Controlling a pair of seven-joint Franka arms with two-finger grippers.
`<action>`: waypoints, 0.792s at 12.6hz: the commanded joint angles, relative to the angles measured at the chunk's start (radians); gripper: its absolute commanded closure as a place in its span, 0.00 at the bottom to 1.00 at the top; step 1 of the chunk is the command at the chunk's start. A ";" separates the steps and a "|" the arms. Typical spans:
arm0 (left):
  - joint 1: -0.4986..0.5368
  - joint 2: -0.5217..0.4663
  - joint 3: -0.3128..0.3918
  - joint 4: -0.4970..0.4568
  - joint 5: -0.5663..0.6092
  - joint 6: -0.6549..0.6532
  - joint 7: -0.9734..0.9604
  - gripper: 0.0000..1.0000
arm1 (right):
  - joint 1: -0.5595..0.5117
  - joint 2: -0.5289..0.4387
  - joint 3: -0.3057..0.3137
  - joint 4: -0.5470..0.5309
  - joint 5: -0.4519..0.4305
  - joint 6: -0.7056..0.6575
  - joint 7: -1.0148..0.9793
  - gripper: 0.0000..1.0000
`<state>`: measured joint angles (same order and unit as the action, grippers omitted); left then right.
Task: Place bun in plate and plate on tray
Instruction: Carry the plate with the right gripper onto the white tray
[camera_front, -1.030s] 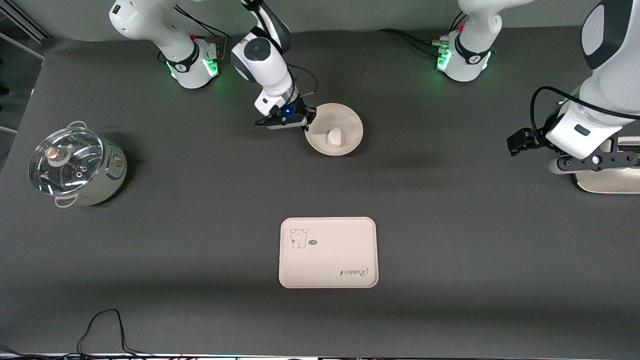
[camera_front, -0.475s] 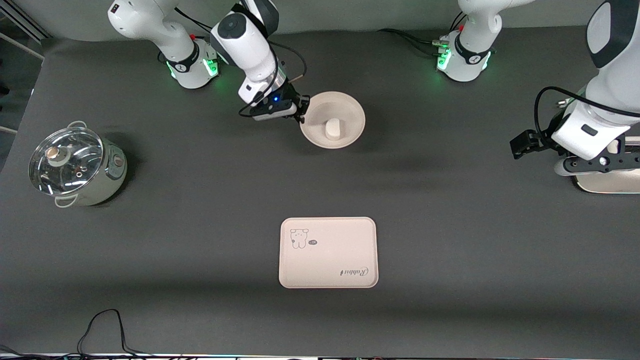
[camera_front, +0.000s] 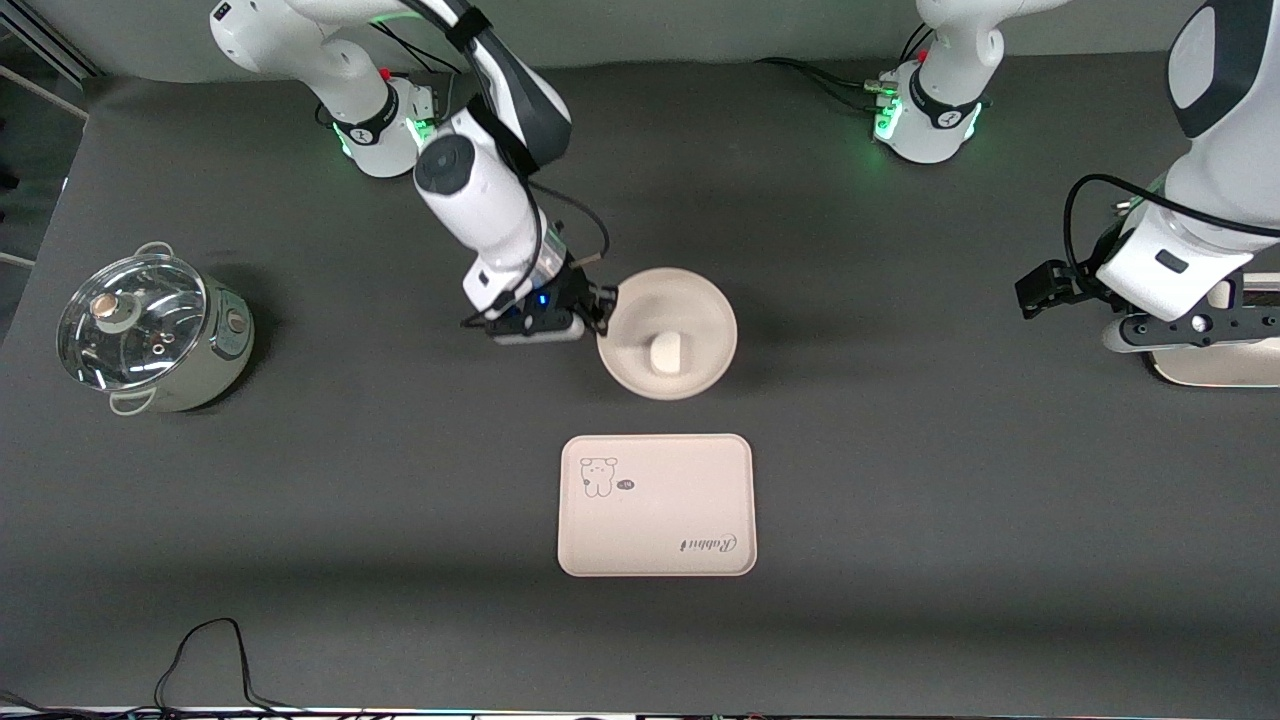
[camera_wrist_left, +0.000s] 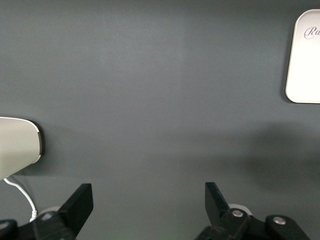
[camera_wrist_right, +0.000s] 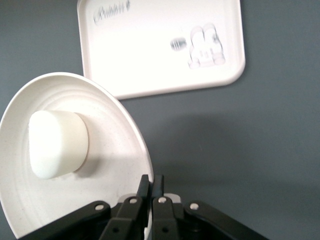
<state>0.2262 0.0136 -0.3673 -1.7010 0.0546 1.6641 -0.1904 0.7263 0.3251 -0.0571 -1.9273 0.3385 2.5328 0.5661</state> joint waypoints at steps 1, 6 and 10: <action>-0.008 0.008 0.008 0.018 0.011 -0.003 0.005 0.00 | -0.051 0.205 0.003 0.300 0.028 -0.080 -0.032 1.00; -0.008 0.008 0.008 0.018 0.010 0.005 0.005 0.00 | -0.162 0.469 0.002 0.712 0.022 -0.209 -0.075 1.00; 0.001 0.011 0.010 0.018 0.004 0.011 0.006 0.00 | -0.166 0.541 0.002 0.711 0.034 -0.174 -0.114 1.00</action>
<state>0.2271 0.0146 -0.3622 -1.7000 0.0546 1.6682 -0.1904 0.5586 0.8048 -0.0579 -1.2728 0.3417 2.3523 0.4860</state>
